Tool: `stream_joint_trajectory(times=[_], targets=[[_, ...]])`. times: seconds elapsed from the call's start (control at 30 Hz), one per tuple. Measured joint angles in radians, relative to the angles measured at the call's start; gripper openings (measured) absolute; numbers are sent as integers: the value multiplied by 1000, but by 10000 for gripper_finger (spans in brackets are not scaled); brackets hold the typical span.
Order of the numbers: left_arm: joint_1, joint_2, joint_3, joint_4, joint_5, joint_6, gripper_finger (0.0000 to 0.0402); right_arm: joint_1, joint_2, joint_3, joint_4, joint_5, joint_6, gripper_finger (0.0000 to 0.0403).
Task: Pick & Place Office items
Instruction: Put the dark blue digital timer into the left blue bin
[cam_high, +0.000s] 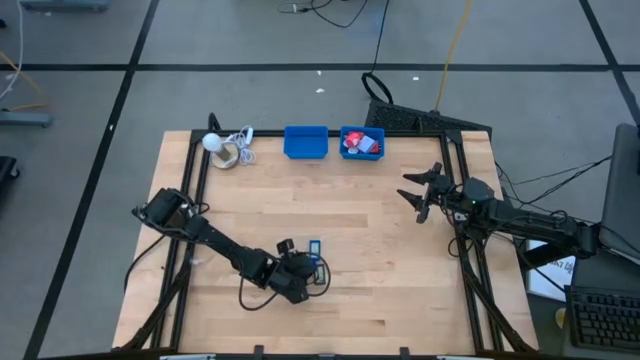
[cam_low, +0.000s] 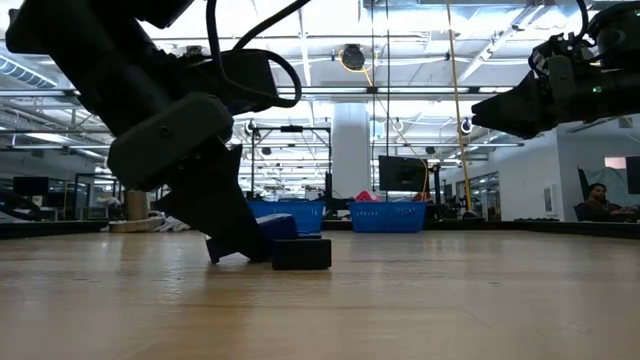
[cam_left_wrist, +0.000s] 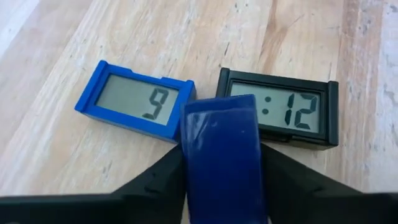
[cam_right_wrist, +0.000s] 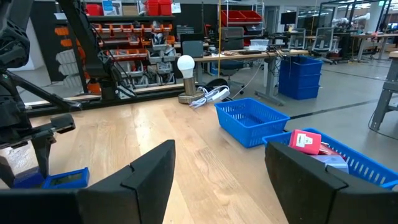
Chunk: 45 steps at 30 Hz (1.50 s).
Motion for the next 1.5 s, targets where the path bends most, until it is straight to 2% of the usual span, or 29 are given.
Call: stream_joint_trajectory(times=[0.07, 0.3, 0.5, 0.63, 0.77, 0.9, 1.1, 1.27, 1.5], targets=[[0, 0, 0, 0, -2, 9, 153, 0, 0, 0, 0, 0, 0, 238], [1, -21, -2, -25, -3, 86, 153, 0, 0, 0, 0, 0, 0, 238], [1, -152, -3, -123, -44, 123, 182, 0, 0, 0, 0, 0, 0, 238], [-2, -266, -7, -126, -62, 201, 162, 0, 0, 0, 0, 0, 0, 238], [3, -369, -54, 3, -81, 326, 153, 0, 0, 0, 0, 0, 0, 238], [63, -465, -189, 239, -43, 414, 153, 0, 0, 0, 0, 0, 0, 238], [223, -608, -404, 534, 98, 443, 163, 0, 0, 0, 1, 0, 0, 238], [351, -701, -500, 656, 197, 427, 155, 0, 0, 0, 2, 0, 0, 238], [502, -750, -522, 686, 270, 460, 156, 0, 0, 0, 1, 0, 0, 238]])
